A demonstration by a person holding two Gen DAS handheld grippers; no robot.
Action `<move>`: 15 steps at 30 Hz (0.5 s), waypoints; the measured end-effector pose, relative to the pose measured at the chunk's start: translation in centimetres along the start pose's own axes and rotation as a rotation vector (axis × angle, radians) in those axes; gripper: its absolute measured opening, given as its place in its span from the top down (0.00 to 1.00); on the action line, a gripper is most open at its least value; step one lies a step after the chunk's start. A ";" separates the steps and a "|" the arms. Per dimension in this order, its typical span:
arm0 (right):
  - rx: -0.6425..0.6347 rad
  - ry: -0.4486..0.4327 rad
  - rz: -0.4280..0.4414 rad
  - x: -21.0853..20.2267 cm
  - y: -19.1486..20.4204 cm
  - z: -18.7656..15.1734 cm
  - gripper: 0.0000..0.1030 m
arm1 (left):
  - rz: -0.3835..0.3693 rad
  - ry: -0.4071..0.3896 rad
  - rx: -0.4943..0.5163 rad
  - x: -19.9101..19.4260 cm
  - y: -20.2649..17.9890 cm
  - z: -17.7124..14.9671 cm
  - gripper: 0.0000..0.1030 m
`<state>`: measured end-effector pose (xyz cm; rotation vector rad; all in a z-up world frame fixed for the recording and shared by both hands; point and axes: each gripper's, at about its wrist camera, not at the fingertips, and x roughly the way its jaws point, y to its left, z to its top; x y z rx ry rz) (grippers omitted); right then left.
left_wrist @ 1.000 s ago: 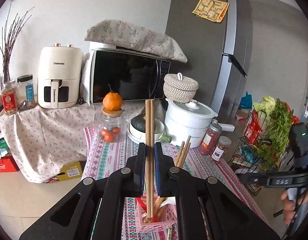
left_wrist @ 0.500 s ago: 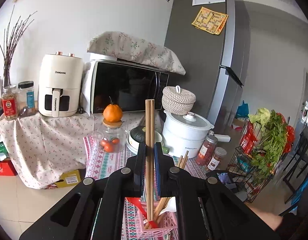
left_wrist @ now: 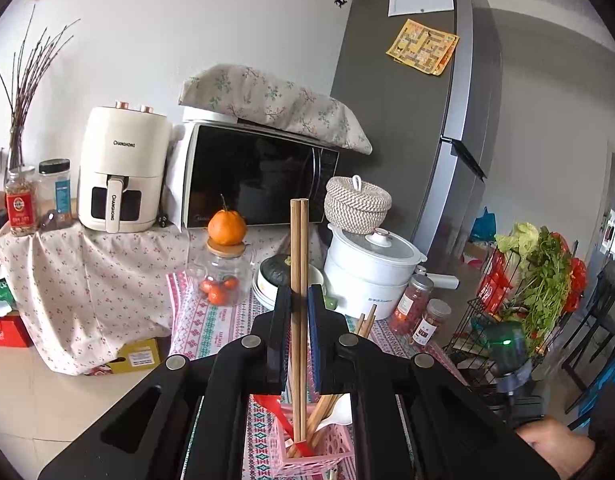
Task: Organize utensils
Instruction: 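Lower the bamboo pair into the pink basket and open the left tool while the right holds the black chopstick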
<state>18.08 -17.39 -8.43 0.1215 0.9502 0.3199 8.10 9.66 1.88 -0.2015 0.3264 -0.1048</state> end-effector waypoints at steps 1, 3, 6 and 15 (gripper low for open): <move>-0.005 -0.035 0.014 -1.4 0.7 -0.2 0.95 | 0.002 -0.004 -0.001 -0.2 0.0 -0.1 0.92; -0.016 -0.103 0.043 -4.6 1.2 -0.7 0.95 | 0.006 -0.010 -0.002 -0.4 -0.1 -0.2 0.92; -0.034 -0.191 0.080 -8.2 1.9 -1.1 0.95 | 0.013 -0.018 0.001 -0.8 -0.2 -0.5 0.92; -0.084 -0.349 0.168 -14.2 4.3 -1.1 0.95 | 0.014 0.024 0.020 0.8 -0.8 -1.5 0.92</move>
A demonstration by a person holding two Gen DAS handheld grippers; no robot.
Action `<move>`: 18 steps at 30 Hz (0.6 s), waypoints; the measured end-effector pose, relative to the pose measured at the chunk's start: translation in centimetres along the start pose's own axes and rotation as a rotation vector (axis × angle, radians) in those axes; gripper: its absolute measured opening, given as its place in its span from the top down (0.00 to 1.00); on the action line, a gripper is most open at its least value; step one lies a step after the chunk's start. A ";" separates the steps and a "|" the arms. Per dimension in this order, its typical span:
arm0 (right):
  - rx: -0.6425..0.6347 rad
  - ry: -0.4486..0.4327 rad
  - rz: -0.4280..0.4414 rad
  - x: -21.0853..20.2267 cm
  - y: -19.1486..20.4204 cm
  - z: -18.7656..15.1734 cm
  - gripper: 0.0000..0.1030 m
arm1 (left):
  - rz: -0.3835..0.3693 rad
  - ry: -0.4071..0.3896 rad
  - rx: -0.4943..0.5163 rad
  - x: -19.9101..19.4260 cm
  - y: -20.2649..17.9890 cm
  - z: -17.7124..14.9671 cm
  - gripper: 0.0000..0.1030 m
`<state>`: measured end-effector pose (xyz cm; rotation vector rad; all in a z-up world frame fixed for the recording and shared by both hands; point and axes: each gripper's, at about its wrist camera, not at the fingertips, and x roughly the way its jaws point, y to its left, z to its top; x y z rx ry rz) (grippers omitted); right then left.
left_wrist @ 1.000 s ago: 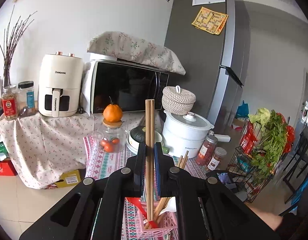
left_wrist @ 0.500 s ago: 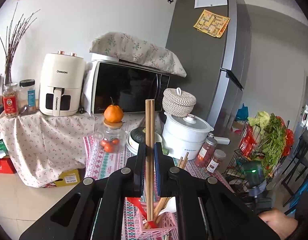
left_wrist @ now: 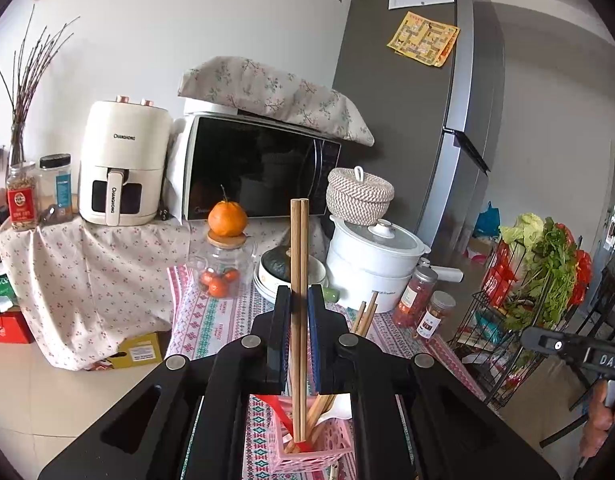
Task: Organize utensils
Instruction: 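Lower the bamboo pair into the pink basket and open the left tool while the right holds the black chopstick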
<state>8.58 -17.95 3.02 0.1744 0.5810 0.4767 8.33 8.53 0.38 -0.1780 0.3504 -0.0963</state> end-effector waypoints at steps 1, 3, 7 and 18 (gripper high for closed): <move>-0.006 -0.008 0.008 -0.3 0.3 0.3 0.95 | 0.003 0.007 0.012 0.3 -0.1 -0.1 0.92; -0.012 -0.020 0.021 -0.5 0.9 0.7 0.95 | 0.008 0.024 0.028 1.1 -0.3 -0.4 0.92; -0.007 -0.030 0.035 0.0 1.2 1.2 0.95 | 0.014 0.056 0.047 2.6 -0.4 -0.9 0.92; 0.012 -0.070 0.079 0.7 2.6 2.3 0.95 | -0.007 0.119 0.034 2.0 -0.4 -0.7 0.43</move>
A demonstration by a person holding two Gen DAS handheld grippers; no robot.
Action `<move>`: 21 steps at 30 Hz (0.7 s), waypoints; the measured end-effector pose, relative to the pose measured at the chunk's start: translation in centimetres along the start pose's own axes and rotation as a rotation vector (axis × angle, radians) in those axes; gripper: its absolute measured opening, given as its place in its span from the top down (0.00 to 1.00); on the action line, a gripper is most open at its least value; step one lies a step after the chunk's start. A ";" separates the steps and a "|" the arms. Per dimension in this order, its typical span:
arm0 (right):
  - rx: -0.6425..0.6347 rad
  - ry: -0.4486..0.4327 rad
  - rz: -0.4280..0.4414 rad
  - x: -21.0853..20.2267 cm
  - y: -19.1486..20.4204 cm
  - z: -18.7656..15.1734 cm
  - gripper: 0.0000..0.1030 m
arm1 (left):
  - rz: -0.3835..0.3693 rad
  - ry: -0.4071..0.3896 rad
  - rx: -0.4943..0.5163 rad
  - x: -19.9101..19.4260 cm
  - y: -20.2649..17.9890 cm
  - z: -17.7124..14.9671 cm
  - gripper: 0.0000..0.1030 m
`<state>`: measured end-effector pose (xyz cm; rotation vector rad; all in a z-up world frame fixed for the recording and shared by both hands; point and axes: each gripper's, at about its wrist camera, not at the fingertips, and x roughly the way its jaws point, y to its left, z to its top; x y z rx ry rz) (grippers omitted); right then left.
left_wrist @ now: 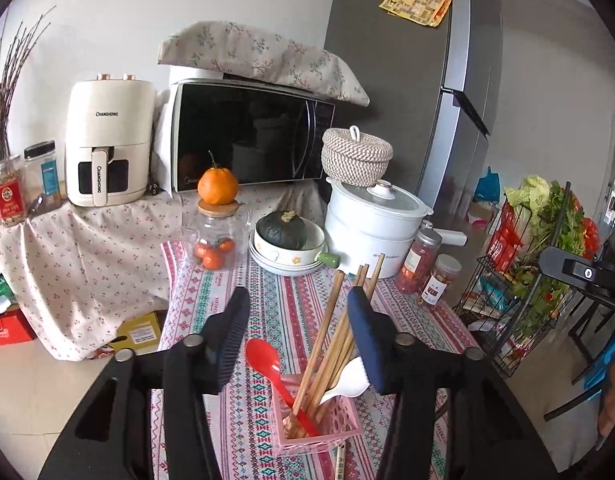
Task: Organize utensils
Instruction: 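Lower the bamboo pair into the pink basket and open the left tool while the right holds the black chopstick, then lower the black chopstick into the pink basket and open the right tool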
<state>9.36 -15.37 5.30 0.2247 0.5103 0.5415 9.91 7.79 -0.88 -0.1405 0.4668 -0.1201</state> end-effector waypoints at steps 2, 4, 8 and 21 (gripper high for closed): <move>0.001 -0.017 0.007 0.2 0.3 0.3 0.95 | 0.003 0.013 0.004 -0.7 0.2 0.0 0.42; 0.004 -0.030 0.013 0.6 0.5 0.5 0.95 | 0.027 0.046 0.003 -1.1 0.5 -0.1 0.41; 0.000 -0.049 0.012 1.7 1.1 0.7 0.95 | 0.070 0.142 -0.024 -1.0 1.8 -1.0 0.37; -0.063 -0.017 -0.040 6.4 2.2 -0.8 0.95 | 0.113 0.361 -0.064 0.5 4.5 -4.3 0.37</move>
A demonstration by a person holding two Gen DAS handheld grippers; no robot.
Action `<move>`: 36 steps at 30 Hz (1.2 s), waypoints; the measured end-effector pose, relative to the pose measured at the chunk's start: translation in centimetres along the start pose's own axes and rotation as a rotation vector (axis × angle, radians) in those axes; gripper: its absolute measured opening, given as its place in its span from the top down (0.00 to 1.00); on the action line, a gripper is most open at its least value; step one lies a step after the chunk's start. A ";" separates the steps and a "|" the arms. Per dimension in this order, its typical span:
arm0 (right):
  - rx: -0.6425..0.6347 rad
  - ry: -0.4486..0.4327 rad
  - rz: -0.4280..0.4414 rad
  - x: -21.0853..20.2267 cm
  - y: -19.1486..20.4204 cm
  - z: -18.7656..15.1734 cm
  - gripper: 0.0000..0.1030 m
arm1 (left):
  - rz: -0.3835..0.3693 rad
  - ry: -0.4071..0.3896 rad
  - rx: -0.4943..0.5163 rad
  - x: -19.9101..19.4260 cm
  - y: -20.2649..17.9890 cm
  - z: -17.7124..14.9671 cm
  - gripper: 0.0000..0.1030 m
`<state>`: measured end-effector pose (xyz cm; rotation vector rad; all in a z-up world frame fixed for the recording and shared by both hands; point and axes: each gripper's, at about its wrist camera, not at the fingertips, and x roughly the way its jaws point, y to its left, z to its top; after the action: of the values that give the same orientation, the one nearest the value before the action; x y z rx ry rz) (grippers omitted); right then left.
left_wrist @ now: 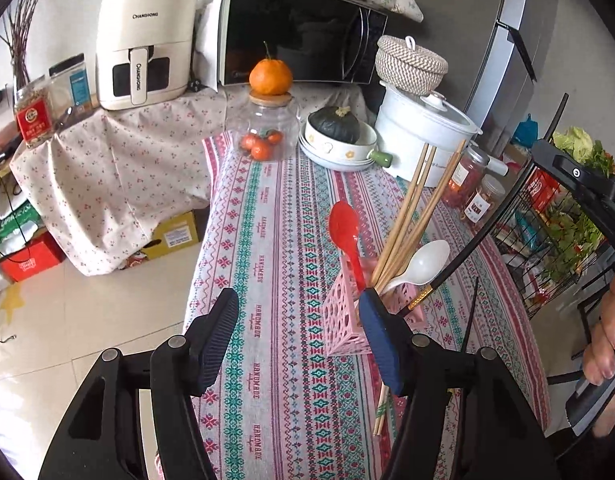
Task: Organize utensils
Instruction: 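Lower the black chopstick into the pink basket and open the right tool, then grasp the paper-wrapped chopsticks with the left tool while the right tool grasps the other black chopstick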
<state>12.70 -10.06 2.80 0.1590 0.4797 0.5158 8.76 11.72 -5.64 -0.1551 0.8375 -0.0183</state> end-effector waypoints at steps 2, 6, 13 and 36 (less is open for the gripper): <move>-0.006 0.016 -0.007 0.7 0.1 -0.5 0.94 | -0.001 0.012 0.005 0.1 0.0 -0.1 0.37; 0.001 0.040 -0.007 1.4 -0.1 -0.9 0.94 | -0.011 0.025 0.012 0.2 -0.4 -0.2 0.37; 0.083 0.058 0.040 0.5 -1.6 -0.7 0.61 | -0.036 0.061 0.039 0.7 -1.5 -0.7 0.37; 0.306 0.480 -0.306 0.8 -15.3 -8.7 0.33 | -0.095 0.343 0.189 8.6 -8.0 -7.3 0.36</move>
<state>15.83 -22.53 -9.17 0.2508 1.0354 0.1721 9.43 2.20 -15.62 -0.0131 1.1646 -0.2180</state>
